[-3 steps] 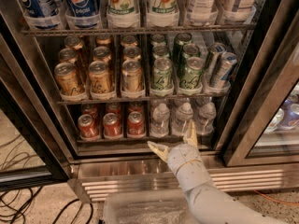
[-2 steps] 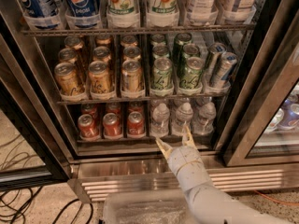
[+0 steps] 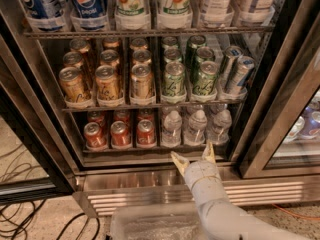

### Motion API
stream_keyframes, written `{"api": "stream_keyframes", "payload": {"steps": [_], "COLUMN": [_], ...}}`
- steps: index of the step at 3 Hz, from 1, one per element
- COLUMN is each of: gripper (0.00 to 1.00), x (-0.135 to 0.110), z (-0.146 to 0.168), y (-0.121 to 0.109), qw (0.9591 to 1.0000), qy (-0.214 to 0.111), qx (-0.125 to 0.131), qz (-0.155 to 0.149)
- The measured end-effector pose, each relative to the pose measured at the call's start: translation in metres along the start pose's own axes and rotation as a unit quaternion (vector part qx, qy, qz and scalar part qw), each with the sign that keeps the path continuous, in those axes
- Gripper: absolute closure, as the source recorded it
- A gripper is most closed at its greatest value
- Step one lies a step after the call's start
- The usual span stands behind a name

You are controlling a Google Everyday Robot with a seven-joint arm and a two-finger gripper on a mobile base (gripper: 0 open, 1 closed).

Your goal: Pick water bottle from bottom shelf of fridge

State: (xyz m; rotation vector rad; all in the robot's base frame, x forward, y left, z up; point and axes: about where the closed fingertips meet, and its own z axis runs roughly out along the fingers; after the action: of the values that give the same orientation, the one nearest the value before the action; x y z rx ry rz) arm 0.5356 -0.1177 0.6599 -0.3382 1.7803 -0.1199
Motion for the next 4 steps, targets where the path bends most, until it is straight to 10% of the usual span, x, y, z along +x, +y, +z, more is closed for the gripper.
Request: {"api": "stream_keyframes", "payload": {"steps": [4], "gripper": [0.38], "x": [0.023], "z": [0.038], "y": [0.004], "qw": [0.9978], "qy": [-0.001], "qx": [-0.002], "qz": [0.066]}}
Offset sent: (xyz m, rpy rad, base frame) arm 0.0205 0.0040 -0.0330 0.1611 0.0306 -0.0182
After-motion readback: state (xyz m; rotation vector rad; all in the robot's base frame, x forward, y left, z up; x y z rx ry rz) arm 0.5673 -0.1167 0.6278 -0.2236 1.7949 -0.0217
